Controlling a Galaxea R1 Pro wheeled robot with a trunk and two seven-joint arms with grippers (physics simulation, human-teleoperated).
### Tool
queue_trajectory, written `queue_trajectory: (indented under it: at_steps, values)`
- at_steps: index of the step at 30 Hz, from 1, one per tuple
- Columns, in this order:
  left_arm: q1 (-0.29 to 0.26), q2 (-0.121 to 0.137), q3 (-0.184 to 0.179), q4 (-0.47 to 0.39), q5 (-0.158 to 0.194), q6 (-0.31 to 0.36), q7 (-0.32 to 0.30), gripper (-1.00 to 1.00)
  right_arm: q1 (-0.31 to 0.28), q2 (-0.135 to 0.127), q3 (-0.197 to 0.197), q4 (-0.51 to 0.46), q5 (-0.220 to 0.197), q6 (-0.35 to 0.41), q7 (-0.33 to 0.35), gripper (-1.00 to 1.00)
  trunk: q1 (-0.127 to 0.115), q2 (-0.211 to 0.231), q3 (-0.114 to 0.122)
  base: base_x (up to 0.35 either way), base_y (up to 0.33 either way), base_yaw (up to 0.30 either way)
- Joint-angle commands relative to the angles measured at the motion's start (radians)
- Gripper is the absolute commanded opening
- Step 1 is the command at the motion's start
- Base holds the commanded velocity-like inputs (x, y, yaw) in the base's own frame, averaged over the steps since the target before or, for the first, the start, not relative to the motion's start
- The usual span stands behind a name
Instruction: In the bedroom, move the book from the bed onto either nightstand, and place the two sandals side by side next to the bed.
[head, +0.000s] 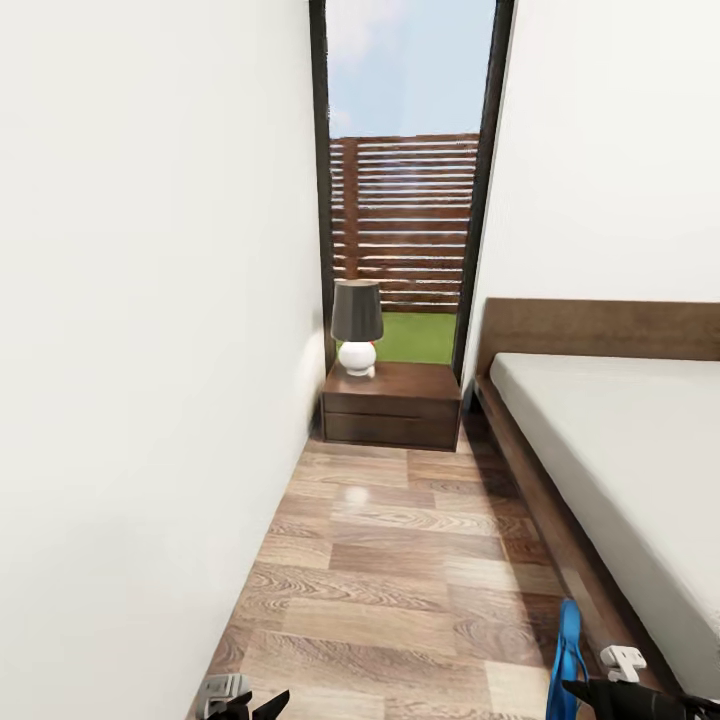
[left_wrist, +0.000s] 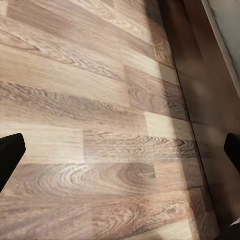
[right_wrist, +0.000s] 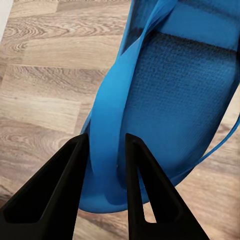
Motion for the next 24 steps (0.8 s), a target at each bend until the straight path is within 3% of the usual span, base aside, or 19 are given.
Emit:
queue_trajectory:
  at_steps: [1,13,17,24]
  values:
    - [0.000,0.001,-0.002,-0.001,0.011,0.009,0.000,1.00,-0.001,0.000,0.008,0.003,-0.010,-0.001,0.006,-1.00,0.000,0.000,-0.001,0.000,0.000,-0.056]
    - [0.000,0.001,-0.004,-0.002,0.011,0.009,-0.006,1.00,-0.001,0.000,0.008,0.003,-0.010,-0.002,0.006,-1.00,0.000,0.000,-0.001,0.000,0.000,-0.218]
    - [0.000,0.001,-0.004,-0.002,0.011,0.009,-0.008,1.00,-0.001,0.000,0.008,0.003,-0.010,-0.001,0.006,-1.00,0.000,0.000,-0.001,0.000,0.000,-0.037]
    - [0.000,0.001,-0.004,-0.002,0.011,0.010,-0.005,1.00,-0.001,0.000,0.008,0.003,-0.010,-0.001,0.005,-1.00,-0.023,0.042,0.018,0.000,0.000,-0.003]
